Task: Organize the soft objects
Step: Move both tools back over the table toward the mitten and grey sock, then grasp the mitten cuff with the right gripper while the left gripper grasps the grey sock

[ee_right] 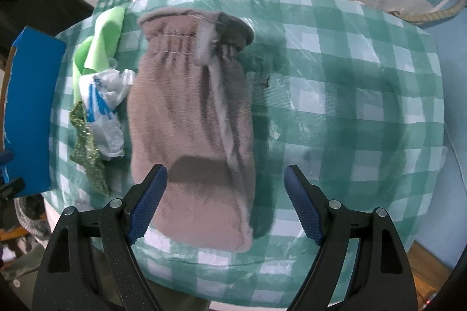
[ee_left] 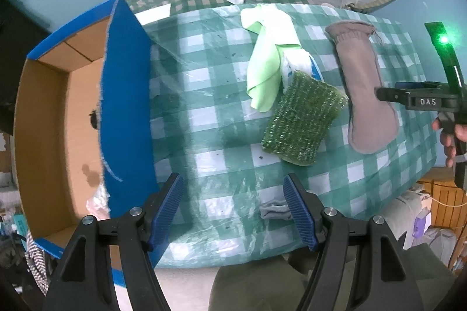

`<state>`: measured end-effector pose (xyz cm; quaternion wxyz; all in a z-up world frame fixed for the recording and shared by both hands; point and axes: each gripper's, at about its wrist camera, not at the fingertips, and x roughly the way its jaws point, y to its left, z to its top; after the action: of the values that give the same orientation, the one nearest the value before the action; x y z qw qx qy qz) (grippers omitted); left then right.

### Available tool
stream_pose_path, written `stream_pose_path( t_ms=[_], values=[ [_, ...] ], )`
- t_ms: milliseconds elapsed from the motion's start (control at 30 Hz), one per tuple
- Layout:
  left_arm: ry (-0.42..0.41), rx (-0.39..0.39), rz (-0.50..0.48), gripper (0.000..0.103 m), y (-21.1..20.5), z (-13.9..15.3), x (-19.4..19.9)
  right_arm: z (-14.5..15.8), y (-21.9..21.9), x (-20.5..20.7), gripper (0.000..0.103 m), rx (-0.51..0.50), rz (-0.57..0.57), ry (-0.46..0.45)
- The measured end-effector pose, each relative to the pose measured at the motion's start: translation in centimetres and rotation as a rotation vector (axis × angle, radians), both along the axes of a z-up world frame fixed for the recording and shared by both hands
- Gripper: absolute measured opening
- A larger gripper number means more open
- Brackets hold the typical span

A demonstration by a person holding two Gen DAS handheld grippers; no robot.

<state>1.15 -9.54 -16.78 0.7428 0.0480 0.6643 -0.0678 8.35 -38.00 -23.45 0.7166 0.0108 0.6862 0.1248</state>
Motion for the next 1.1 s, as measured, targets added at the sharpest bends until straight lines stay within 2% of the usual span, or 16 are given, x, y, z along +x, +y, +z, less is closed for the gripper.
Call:
stream_pose_path(
  t_ms=[233, 600, 667, 733, 800, 833, 900, 1000, 1100],
  values=[
    [0.015, -0.026, -0.024, 0.072, -1.1, -1.2, 0.0, -1.6, 0.0, 0.5, 0.082, 0.029, 0.029, 0.001],
    [0.035, -0.057, -0.144, 0.077, -3.6, -2.5, -1.1, -2.6, 1.2, 0.8, 0.082, 0.009, 0.048, 0.0],
    [0.05, -0.061, -0.162, 0.077, -4.0, -3.0, -1.5, -2.4, 1.8, 0.7, 0.074, -0.004, 0.048, -0.006],
    [0.061, -0.063, -0.179, 0.078, -4.3, -3.4, -1.8, -2.1, 2.5, 0.4, 0.055, 0.002, 0.053, -0.012],
    [0.084, -0.064, -0.202, 0.078, -4.6, -4.0, -2.2, -1.7, 3.1, 0.1, 0.047, -0.016, 0.063, -0.025],
    [0.099, -0.064, -0.21, 0.078, -4.8, -4.4, -2.4, -1.5, 3.3, -0.1, 0.036, -0.033, 0.075, -0.032],
    [0.139, -0.065, -0.238, 0.08, -5.2, -5.1, -2.8, -1.4, 3.5, -0.3, 0.028, -0.031, 0.087, -0.034],
    [0.155, -0.069, -0.27, 0.081, -5.7, -5.5, -3.3, -1.1, 3.2, -0.5, 0.017, -0.012, 0.069, -0.035],
    [0.157, -0.051, -0.299, 0.081, -6.2, -6.1, -3.7, -0.6, 2.9, -0.8, 0.014, -0.007, 0.048, -0.044]
  ],
)
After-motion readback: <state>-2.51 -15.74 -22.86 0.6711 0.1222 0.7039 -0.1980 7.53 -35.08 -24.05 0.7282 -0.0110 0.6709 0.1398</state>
